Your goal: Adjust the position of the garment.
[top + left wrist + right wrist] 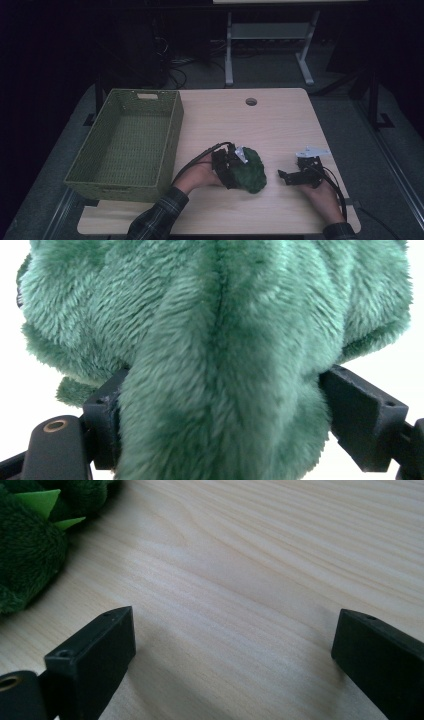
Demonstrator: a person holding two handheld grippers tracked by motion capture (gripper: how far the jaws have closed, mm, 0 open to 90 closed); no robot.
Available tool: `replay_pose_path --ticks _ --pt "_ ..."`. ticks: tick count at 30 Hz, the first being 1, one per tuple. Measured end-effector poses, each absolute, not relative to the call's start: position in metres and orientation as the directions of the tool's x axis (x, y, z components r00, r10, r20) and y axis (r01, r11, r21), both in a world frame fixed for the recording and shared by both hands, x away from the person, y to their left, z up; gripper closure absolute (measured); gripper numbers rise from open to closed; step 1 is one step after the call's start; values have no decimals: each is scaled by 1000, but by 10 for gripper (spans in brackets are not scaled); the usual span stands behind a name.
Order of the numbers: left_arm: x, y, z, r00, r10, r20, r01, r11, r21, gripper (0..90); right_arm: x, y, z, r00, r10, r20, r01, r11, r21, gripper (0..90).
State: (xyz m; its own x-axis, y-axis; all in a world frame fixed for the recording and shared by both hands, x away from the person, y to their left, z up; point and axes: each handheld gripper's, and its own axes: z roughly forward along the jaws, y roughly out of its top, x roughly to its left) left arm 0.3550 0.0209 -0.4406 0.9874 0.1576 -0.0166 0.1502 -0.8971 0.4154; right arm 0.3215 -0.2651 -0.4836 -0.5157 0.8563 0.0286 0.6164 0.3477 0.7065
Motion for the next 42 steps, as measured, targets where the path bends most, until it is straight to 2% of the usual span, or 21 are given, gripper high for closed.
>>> replay_pose_path --ticks 7,9,14,18,24,35,42 --pt "355 20 -444 987 163 13 144 -906 397 290 321 -265 -484 -515 857 28 616 347 707 38" --pt "355 20 -444 986 165 21 143 -907 397 346 321 -265 -484 -515 857 28 616 347 707 38" --pt "359 23 -442 985 175 -4 162 -901 402 556 321 -265 -484 -514 857 28 616 346 707 40" --pt "361 23 -440 981 192 -27 187 -898 399 652 321 -265 -484 -513 858 28 617 345 708 41" --pt "362 27 -432 976 214 -40 211 -885 416 701 322 -265 -484 -513 858 29 617 345 707 41" --pt "362 42 -394 957 277 -84 282 -828 484 698 321 -265 -484 -512 859 30 618 344 707 41" --pt "361 54 -365 950 302 -77 298 -810 505 693 322 -265 -483 -512 858 29 617 344 707 41"
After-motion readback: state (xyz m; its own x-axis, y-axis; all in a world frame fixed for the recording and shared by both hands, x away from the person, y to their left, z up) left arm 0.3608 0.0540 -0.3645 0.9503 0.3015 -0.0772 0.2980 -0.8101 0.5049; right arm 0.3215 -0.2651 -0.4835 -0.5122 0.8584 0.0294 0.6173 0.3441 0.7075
